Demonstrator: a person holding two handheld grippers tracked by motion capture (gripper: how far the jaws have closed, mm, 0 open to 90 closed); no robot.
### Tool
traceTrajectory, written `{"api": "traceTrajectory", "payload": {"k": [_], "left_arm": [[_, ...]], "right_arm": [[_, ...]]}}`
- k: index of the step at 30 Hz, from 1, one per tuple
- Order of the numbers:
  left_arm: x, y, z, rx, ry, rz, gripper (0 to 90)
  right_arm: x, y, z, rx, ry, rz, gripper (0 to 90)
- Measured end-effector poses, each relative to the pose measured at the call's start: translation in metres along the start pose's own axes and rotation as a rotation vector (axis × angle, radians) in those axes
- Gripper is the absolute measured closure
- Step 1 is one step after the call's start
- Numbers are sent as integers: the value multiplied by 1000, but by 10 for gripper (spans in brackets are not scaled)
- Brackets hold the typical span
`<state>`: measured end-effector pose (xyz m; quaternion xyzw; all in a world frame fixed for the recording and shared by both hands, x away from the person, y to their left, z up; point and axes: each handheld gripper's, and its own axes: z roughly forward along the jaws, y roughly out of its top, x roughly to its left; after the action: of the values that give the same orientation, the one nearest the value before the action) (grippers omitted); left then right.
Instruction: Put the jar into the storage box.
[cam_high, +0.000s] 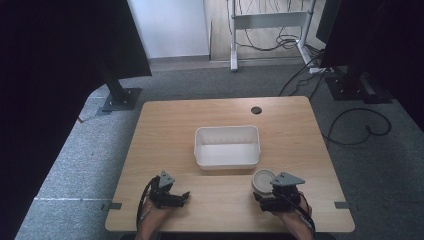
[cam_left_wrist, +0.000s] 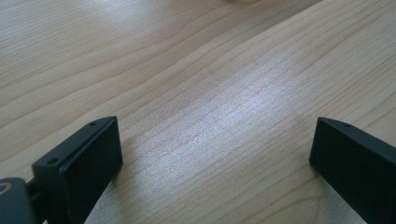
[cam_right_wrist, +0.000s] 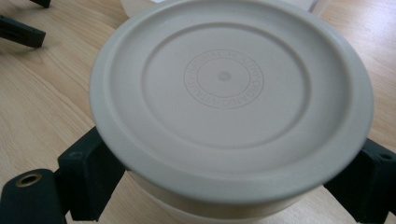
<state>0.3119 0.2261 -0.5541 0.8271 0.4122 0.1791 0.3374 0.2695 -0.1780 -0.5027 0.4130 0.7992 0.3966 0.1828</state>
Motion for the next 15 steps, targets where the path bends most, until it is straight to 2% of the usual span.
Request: {"api": "traceTrajectory", "payload": {"k": [15], "left_arm": [[0,0,0,0,0,0,20]], "right_arm": [[6,18,10,-24,17,-19,95]]}}
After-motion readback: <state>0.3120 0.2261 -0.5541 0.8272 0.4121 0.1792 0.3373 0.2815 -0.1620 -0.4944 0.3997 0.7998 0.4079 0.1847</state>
